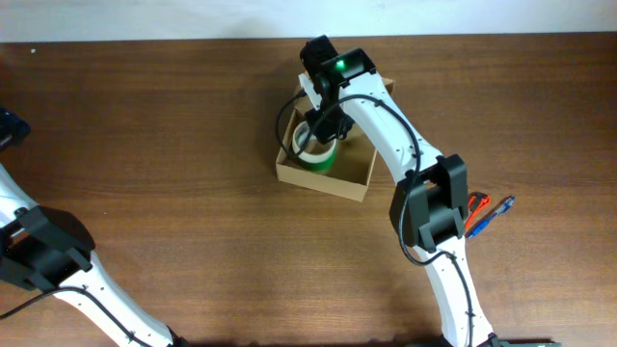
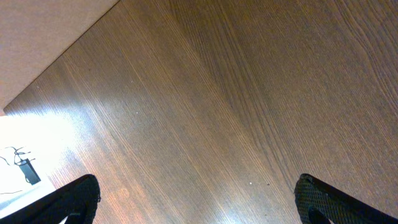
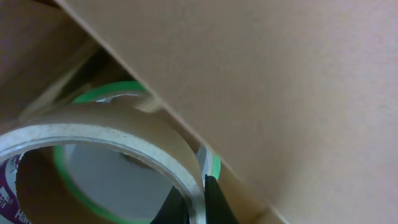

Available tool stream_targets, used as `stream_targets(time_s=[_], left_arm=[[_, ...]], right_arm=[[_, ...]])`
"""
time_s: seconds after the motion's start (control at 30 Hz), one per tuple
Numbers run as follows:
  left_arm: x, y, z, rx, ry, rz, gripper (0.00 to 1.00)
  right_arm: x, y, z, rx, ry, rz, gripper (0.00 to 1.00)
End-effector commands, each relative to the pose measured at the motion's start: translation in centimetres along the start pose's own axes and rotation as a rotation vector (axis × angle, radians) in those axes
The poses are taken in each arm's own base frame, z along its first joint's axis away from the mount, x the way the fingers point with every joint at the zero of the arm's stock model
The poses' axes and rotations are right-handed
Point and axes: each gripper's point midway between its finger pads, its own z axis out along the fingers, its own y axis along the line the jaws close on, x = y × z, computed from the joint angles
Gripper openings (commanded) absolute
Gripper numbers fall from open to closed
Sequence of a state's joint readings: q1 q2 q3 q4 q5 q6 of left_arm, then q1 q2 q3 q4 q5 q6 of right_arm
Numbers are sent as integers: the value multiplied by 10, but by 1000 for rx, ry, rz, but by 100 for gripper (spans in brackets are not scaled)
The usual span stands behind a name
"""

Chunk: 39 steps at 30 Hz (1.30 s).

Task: Pack container
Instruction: 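Open the right gripper to release the white tape and withdraw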

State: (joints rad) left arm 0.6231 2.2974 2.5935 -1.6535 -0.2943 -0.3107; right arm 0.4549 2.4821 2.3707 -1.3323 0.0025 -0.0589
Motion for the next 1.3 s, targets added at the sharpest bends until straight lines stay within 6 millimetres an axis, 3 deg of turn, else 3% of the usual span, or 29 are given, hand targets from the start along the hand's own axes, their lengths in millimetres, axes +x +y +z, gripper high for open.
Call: stream_targets(time_s=[0.0, 0.17, 0.3, 0.37, 0.67, 0.8, 0.93, 1.07, 1.27], left_arm=[[0, 4, -9, 8, -15, -22, 100], [0, 4, -9, 8, -15, -22, 100], [0, 4, -9, 8, -15, -22, 100], [0, 4, -9, 8, -15, -22, 100], [0, 4, -9, 8, -15, -22, 100], [0, 4, -9, 8, -15, -22, 100], [0, 4, -9, 8, -15, -22, 100], [0, 4, -9, 8, -15, -22, 100], [0, 4, -9, 8, -15, -22, 100]], right_arm=[[0, -7, 10, 6, 13, 25, 4], [-2, -10, 10, 7, 4, 31, 12], [-2, -10, 10, 8, 2, 30, 32], [-2, -10, 10, 8, 1, 30, 37], [-4, -10, 9, 9, -6, 29, 39], [-12, -11, -4, 14, -41, 29, 41], [-27, -14, -45, 31, -134, 31, 44], [-35, -22, -101, 78, -232, 36, 45], [-11, -31, -179, 140, -298, 60, 45]])
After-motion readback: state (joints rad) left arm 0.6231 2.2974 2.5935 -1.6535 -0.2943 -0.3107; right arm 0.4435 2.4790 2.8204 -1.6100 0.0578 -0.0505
